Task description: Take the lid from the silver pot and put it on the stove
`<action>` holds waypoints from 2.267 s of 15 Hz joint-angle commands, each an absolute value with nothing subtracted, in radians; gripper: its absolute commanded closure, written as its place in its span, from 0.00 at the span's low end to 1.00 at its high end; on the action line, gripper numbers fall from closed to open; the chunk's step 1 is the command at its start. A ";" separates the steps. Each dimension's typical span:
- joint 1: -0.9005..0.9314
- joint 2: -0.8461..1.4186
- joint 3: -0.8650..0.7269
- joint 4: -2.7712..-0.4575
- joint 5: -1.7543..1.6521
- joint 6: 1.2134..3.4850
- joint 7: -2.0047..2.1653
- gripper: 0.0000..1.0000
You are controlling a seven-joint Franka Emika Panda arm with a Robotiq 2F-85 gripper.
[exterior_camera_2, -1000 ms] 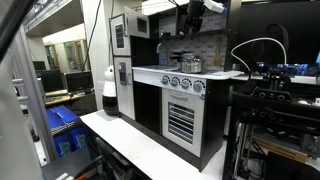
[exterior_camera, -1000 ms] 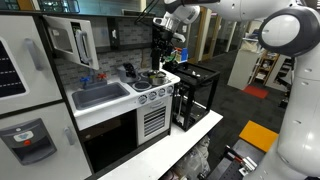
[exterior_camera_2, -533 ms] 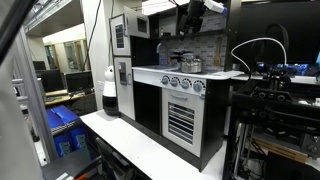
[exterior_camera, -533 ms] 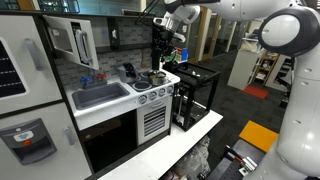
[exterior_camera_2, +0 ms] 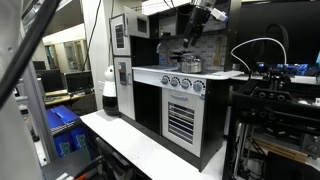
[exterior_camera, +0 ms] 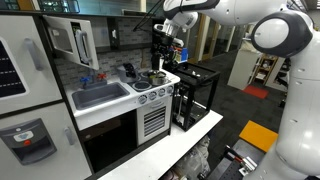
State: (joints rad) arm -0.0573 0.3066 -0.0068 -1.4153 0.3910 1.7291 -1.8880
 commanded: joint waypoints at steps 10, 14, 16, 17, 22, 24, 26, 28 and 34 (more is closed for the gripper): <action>-0.080 0.430 0.030 -1.252 0.279 1.600 -1.980 0.00; -0.070 0.442 0.027 -1.234 0.226 1.596 -1.948 0.00; -0.062 0.440 0.026 -1.243 0.194 1.618 -1.921 0.00; -0.059 0.439 0.027 -1.246 0.181 1.626 -1.908 0.00; -0.052 0.440 0.033 -1.260 0.152 1.667 -1.845 0.00; -0.052 0.441 0.035 -1.265 0.153 1.681 -1.820 0.00; -0.053 0.440 0.038 -1.270 0.152 1.694 -1.799 0.00; -0.054 0.439 0.040 -1.276 0.150 1.704 -1.785 0.00; -0.055 0.440 0.045 -1.280 0.145 1.709 -1.771 0.00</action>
State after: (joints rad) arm -0.0421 0.4235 0.0379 -1.2882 0.1714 1.6769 -1.7754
